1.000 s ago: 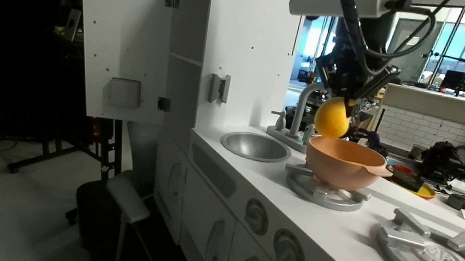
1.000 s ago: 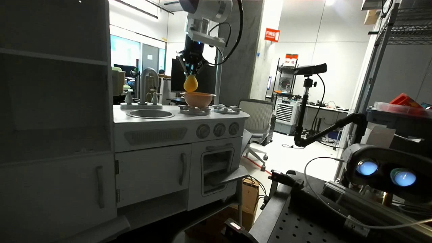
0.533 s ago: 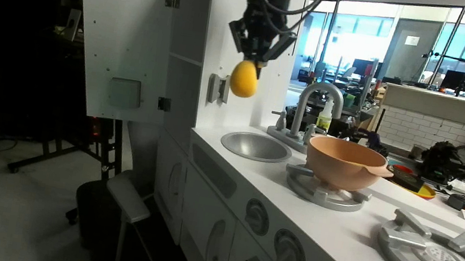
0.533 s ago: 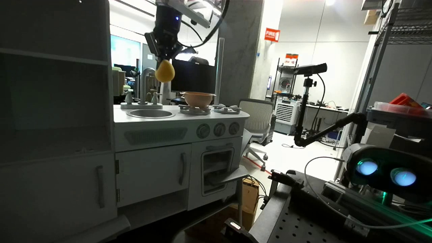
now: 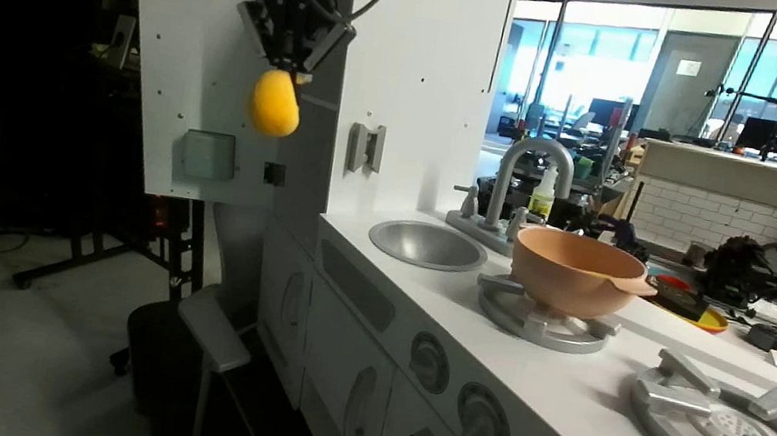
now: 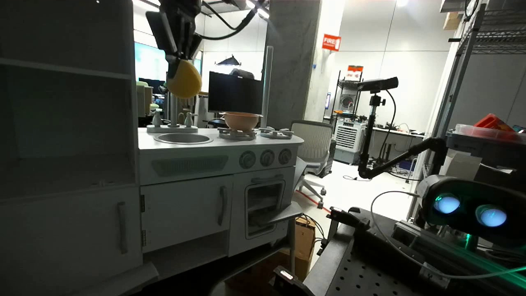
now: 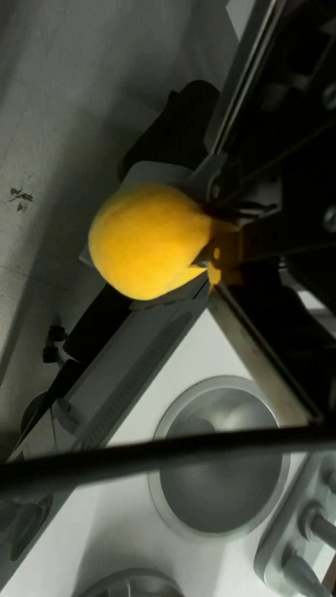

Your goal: Open the top cabinet door and put an orange plushie and the maize in the top compartment of the cabinet

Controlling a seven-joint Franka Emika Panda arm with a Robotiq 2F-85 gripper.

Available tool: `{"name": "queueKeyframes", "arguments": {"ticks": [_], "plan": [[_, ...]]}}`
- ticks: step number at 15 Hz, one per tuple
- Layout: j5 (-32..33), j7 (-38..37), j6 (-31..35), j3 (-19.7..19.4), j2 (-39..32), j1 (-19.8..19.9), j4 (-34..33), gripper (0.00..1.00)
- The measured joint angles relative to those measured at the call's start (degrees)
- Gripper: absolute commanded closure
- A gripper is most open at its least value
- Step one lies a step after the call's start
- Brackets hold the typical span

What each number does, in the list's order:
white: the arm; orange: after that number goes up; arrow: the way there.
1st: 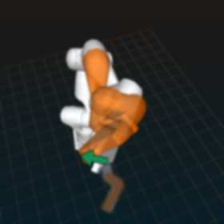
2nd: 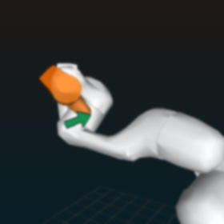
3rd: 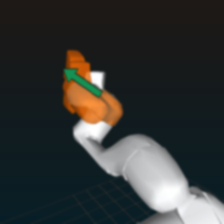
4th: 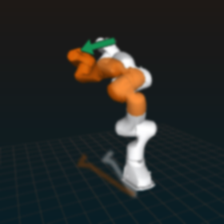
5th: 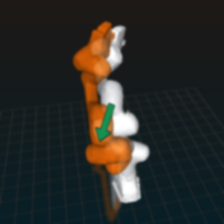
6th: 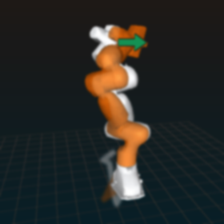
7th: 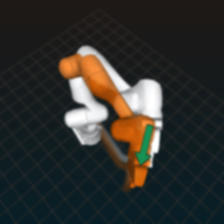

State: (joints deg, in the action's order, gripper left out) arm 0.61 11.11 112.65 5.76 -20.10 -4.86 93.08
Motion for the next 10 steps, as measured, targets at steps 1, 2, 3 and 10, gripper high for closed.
{"name": "queueKeyframes", "arguments": {"ticks": [1,2,3,10], "plan": [[0.98,-0.72,0.96,0.44,1.04,-1.18,1.70,0.97],[2.15,-2.13,2.16,0.93,1.74,-2.55,2.92,0.97],[3.31,-3.94,3.57,1.40,2.09,-3.97,3.63,0.97],[13.57,-21.87,13.31,2.03,1.29,-11.94,1.03,0.97]]}}
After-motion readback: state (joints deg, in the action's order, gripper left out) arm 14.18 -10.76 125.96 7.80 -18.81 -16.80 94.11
